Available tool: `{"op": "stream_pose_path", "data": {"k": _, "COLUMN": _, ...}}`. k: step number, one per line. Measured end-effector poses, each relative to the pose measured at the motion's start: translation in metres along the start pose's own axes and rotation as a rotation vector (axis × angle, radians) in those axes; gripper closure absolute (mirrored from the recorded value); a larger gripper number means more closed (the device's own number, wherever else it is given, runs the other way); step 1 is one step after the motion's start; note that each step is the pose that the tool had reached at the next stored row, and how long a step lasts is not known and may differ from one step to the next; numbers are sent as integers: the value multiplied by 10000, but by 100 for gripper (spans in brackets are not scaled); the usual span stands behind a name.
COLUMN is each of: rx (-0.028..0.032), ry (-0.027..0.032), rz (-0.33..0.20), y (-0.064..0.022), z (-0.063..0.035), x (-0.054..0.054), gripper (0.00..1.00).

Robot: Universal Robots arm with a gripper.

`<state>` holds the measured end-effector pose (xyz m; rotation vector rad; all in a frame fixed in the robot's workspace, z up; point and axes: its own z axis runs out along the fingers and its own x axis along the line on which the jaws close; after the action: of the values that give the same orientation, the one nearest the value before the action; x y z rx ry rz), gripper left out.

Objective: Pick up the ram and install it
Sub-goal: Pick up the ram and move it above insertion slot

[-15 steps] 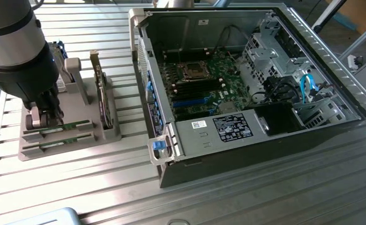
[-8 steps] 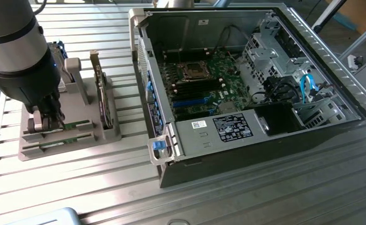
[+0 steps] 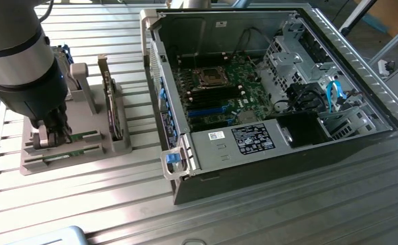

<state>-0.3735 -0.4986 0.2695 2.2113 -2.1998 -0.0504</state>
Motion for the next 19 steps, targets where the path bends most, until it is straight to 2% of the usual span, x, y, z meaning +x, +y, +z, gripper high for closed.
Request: {"op": "stream_pose_path", "data": {"k": 19, "rx": 0, "ry": 1, "rz": -10, "y": -8, "z": 232, "x": 84, "gripper": 76}}
